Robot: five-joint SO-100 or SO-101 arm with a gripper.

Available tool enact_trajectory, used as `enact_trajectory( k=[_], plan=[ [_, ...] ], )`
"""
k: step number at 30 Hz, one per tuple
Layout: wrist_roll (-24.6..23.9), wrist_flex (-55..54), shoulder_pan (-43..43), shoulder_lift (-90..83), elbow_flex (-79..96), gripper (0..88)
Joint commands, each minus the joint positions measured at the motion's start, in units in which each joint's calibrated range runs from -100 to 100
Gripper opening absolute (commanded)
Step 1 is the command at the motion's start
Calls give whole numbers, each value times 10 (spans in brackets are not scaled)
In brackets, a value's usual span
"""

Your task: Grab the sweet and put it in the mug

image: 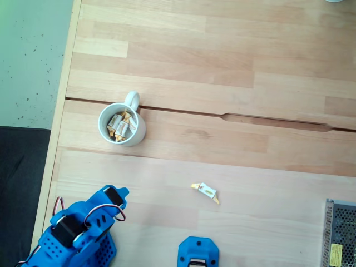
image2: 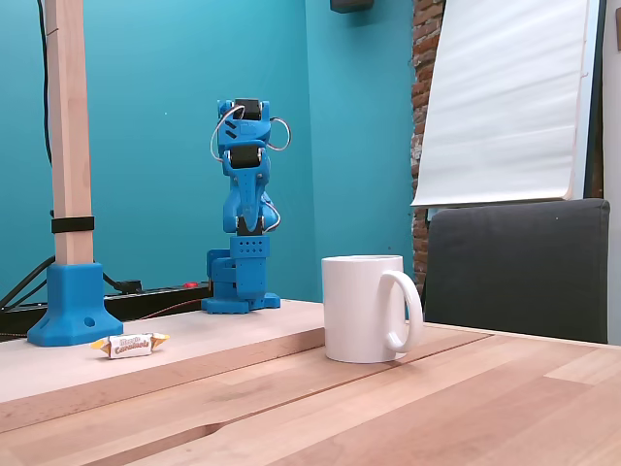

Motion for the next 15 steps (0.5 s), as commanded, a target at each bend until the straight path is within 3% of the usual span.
enact_trajectory(
  k=[1, 9, 15],
  plan=[
    [6, -4, 6, -3, 2, 22],
    [8, -62, 6, 5, -2, 10],
    [20, -54, 6, 151, -46, 9]
  ],
)
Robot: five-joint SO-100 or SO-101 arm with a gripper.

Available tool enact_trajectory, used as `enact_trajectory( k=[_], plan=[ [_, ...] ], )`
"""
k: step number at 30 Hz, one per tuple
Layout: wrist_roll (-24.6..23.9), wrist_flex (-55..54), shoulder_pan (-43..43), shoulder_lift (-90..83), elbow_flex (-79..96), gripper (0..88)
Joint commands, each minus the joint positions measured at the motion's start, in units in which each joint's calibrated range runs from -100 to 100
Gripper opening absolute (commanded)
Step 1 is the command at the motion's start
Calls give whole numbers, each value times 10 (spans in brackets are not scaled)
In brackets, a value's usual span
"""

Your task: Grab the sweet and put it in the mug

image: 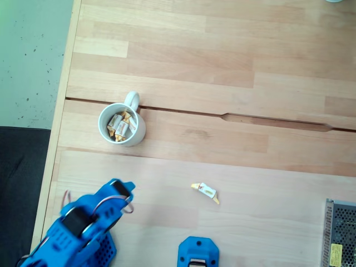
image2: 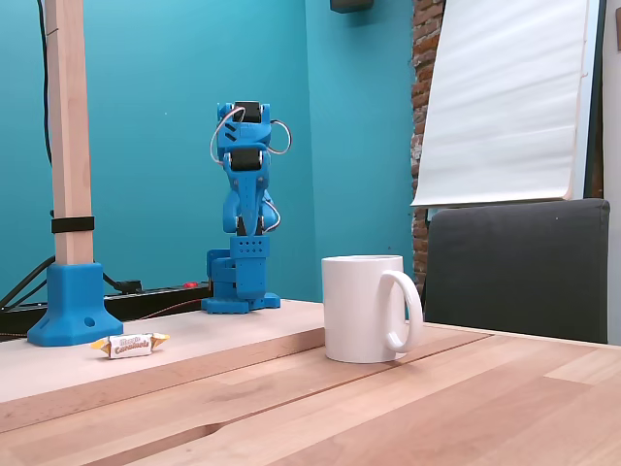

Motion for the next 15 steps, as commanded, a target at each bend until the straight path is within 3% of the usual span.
enact_trajectory(
  k=[1, 7, 15],
  plan=[
    [9, 7, 5, 90, -63, 9],
    [19, 20, 10, 217, -186, 9],
    [15, 11, 89, 276, -291, 9]
  ],
)
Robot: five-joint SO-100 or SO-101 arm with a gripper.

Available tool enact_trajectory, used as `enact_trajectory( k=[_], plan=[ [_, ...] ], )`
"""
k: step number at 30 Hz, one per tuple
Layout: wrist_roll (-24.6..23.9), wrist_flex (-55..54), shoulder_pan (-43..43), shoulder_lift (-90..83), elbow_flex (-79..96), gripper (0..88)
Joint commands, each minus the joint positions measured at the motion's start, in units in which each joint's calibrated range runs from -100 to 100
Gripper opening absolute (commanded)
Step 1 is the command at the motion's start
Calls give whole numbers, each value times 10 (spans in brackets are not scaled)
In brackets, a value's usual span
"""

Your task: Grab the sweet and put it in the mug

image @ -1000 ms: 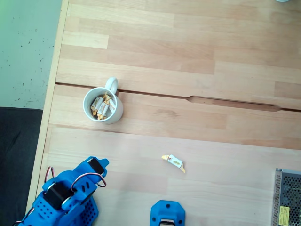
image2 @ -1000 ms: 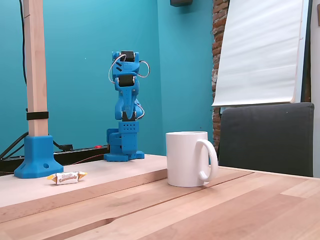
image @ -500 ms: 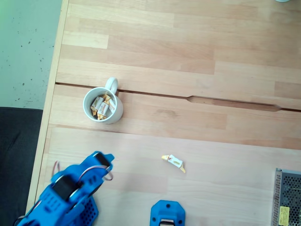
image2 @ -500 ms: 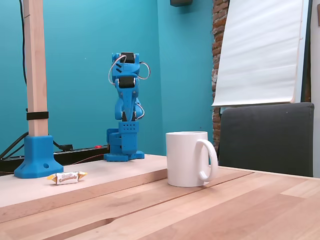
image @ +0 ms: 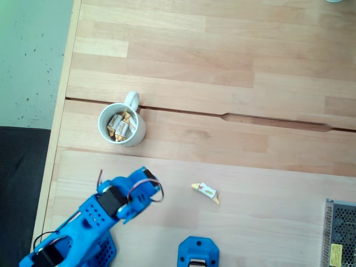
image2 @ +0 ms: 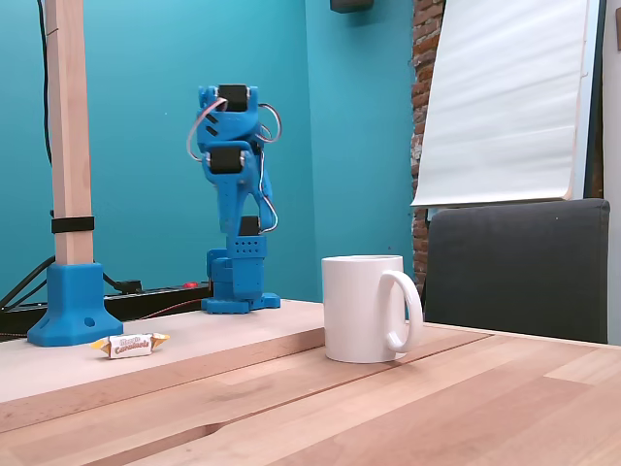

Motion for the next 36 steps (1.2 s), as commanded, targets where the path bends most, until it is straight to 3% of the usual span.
enact_trajectory(
  k=[1, 10, 20, 29, 36],
  plan=[
    [0, -19, 28, 6, -66, 9],
    [10, -113, 91, 7, -79, 11],
    [87, -117, 124, 35, -84, 10],
    [53, -161, 127, 70, -86, 9],
    [54, -161, 122, 124, -87, 9]
  ],
)
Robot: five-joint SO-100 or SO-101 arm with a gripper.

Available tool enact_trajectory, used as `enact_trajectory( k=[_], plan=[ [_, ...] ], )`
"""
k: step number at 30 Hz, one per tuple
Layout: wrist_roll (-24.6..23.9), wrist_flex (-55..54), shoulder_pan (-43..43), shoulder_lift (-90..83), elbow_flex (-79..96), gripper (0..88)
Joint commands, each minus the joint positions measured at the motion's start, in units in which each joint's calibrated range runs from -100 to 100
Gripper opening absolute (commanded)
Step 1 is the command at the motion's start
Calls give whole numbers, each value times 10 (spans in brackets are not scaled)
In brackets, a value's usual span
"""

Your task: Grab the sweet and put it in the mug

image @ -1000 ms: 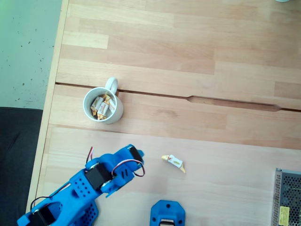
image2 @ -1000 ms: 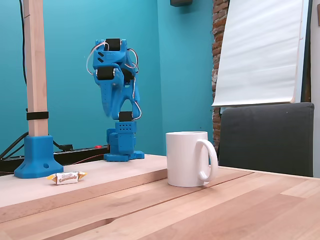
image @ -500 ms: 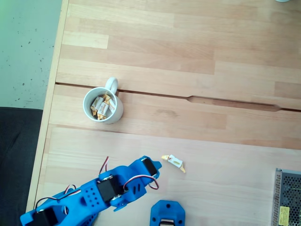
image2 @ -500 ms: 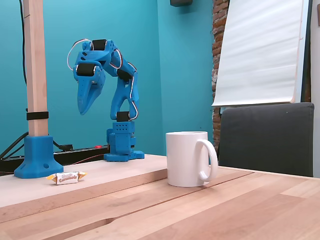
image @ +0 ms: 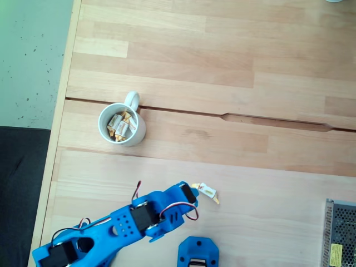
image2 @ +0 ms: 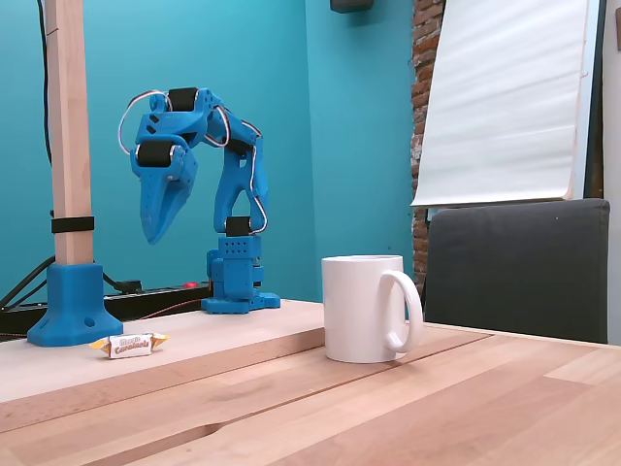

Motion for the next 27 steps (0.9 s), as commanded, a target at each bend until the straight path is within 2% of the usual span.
enact_trajectory(
  k=[1, 9, 17, 27],
  plan=[
    [-1, -8, 2, 4, -36, 9],
    [-5, -3, 1, 67, -130, 9],
    [-5, 69, 0, 139, -203, 9],
    [-5, 96, -48, 207, -257, 9]
  ],
)
